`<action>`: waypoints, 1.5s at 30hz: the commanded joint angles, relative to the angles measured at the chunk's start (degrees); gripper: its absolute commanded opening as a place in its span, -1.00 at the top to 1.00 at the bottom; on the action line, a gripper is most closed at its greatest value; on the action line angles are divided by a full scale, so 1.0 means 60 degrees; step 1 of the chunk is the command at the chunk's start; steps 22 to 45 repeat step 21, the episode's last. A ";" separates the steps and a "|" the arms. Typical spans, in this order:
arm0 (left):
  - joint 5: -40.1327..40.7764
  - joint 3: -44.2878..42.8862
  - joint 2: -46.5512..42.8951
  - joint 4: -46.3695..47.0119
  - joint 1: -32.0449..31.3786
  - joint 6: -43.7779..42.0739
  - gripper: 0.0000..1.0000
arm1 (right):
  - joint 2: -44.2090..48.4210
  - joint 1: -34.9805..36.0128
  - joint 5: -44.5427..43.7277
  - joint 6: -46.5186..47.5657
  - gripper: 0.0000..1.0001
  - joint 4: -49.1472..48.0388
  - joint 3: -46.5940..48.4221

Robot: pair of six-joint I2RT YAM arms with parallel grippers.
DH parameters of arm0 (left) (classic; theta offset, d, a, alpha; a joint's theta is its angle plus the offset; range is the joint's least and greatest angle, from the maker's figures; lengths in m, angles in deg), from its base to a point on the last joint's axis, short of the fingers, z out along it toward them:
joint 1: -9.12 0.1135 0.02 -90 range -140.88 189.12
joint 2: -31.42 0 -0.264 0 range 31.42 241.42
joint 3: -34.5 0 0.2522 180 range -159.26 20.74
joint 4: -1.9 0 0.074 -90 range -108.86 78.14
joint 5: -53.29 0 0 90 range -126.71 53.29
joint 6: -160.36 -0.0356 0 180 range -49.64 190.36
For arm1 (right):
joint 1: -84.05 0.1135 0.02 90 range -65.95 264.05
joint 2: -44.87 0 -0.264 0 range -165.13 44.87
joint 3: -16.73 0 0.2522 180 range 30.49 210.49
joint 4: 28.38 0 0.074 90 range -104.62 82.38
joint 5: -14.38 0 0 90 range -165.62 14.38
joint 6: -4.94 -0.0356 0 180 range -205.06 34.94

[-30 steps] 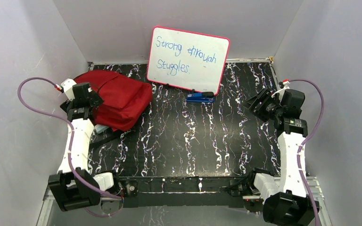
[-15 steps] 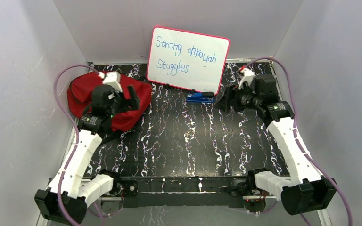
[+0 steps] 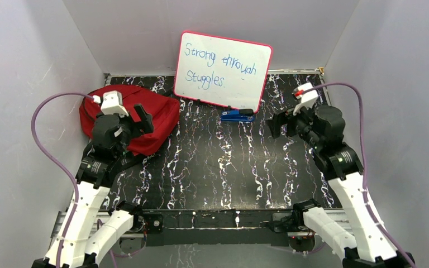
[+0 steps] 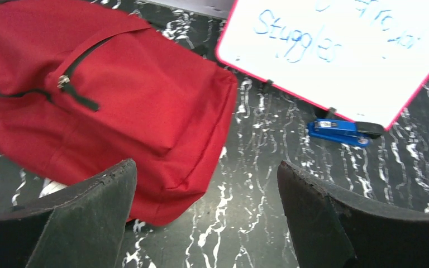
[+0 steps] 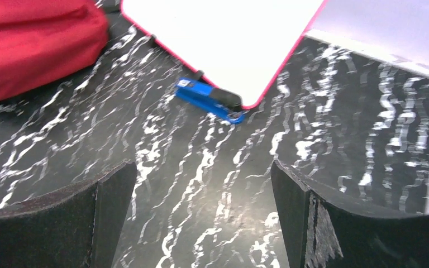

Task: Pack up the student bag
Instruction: Reset both arms

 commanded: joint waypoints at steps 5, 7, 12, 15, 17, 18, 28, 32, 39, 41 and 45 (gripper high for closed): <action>0.1878 0.0551 -0.0641 -0.0329 0.0046 -0.0206 -0.87 | 0.1652 0.0027 -0.3187 0.0767 -0.97 -0.2311 -0.0886; 0.2201 0.0516 -0.0602 -0.0455 0.0035 -0.0186 -0.87 | 0.1824 0.0029 -0.3523 0.0668 -0.97 -0.2353 -0.0967; 0.2337 0.0529 -0.0771 -0.0744 0.0044 0.0058 -0.88 | 0.1995 0.0031 -0.3970 0.0385 -0.97 -0.2385 -0.1103; 0.2282 0.0581 -0.0990 -0.0829 0.0045 0.0129 -0.87 | 0.1957 0.0030 -0.3942 0.0130 -0.97 -0.2377 -0.1249; 0.2124 0.0534 -0.1073 -0.0990 0.0037 0.0109 -0.88 | 0.1903 0.0024 -0.3868 -0.0001 -0.97 -0.2271 -0.1285; 0.2125 0.0536 -0.1116 -0.1067 0.0043 0.0118 -0.88 | 0.1872 0.0024 -0.3861 -0.0049 -0.97 -0.2207 -0.1268; 0.2314 0.0520 -0.1322 -0.1115 0.0046 0.0057 -0.88 | 0.1810 0.0024 -0.3962 -0.0111 -0.97 -0.2128 -0.1303; 0.2314 0.0520 -0.1322 -0.1115 0.0046 0.0057 -0.88 | 0.1810 0.0024 -0.3962 -0.0111 -0.97 -0.2128 -0.1303; 0.2314 0.0520 -0.1322 -0.1115 0.0046 0.0057 -0.88 | 0.1810 0.0024 -0.3962 -0.0111 -0.97 -0.2128 -0.1303; 0.2314 0.0520 -0.1322 -0.1115 0.0046 0.0057 -0.88 | 0.1810 0.0024 -0.3962 -0.0111 -0.97 -0.2128 -0.1303; 0.2314 0.0520 -0.1322 -0.1115 0.0046 0.0057 -0.88 | 0.1810 0.0024 -0.3962 -0.0111 -0.97 -0.2128 -0.1303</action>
